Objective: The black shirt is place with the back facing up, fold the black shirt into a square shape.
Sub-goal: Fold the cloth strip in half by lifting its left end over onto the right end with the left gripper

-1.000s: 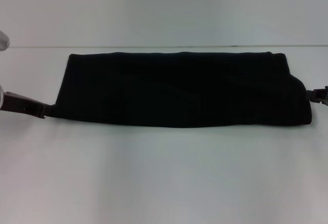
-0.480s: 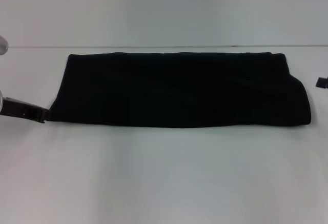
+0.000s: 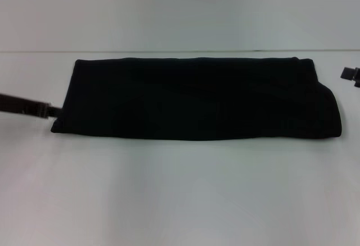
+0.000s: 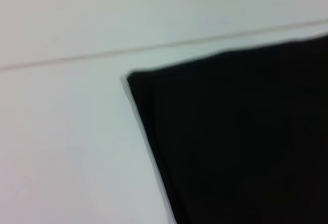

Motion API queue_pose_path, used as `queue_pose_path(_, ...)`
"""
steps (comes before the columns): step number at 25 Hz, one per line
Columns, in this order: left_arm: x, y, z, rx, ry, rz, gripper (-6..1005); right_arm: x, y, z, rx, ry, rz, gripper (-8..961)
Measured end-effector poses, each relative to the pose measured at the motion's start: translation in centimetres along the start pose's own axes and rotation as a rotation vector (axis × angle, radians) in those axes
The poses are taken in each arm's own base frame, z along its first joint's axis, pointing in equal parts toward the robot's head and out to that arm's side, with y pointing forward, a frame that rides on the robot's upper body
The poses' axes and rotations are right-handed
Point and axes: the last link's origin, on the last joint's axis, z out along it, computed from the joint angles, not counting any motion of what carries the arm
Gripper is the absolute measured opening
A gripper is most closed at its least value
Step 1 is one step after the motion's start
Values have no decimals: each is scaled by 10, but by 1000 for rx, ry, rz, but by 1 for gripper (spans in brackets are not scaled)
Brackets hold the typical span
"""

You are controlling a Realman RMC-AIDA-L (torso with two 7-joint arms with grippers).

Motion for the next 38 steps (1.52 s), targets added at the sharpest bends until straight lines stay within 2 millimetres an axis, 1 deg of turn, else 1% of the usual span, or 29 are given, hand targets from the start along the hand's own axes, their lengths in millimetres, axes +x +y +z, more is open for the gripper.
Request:
queue_pose_path(3,9,3,-19,-27,52,-38,309,-1,6,1,-43,-20,-30,689)
queue_pose_path(5,10,5,-30,-79,75,-77,352,-1,11,1,-73,-32,-51,700)
queue_pose_path(7,6,8,-38,-166,75,-143,395,-1,16,1,-113,-43,-74,711)
queue_pose_path(10,-3,11,-42,-294,68,-247,459,2,22,2,-160,-62,-96,728)
queue_pose_path(12,-13,14,-40,-398,64,-345,502,4,23,3,-170,-71,-103,765)
queue_pose_path(15,-28,16,-28,-558,47,-517,711,4,26,8,-176,-64,-116,820)
queue_pose_path(17,-36,17,-20,-619,29,-604,791,1,28,11,-175,-62,-124,857)
queue_pose_path(20,-45,18,-8,-645,14,-695,910,-1,29,14,-172,-61,-130,912)
queue_pose_path(21,-47,18,-6,-640,12,-714,909,-2,30,15,-171,-59,-133,930)
queue_pose_path(24,-54,12,0,-593,2,-801,908,-4,32,17,-175,-55,-136,925)
queue_pose_path(25,-54,12,0,-593,2,-801,907,-5,32,17,-176,-56,-136,924)
queue_pose_path(28,-61,1,3,-529,17,-898,908,-5,33,17,-179,-59,-133,923)
queue_pose_path(35,-69,-15,10,-422,41,-991,904,-2,35,22,-181,-55,-129,924)
queue_pose_path(38,-69,-18,11,-404,49,-1016,903,-2,35,23,-175,-58,-128,924)
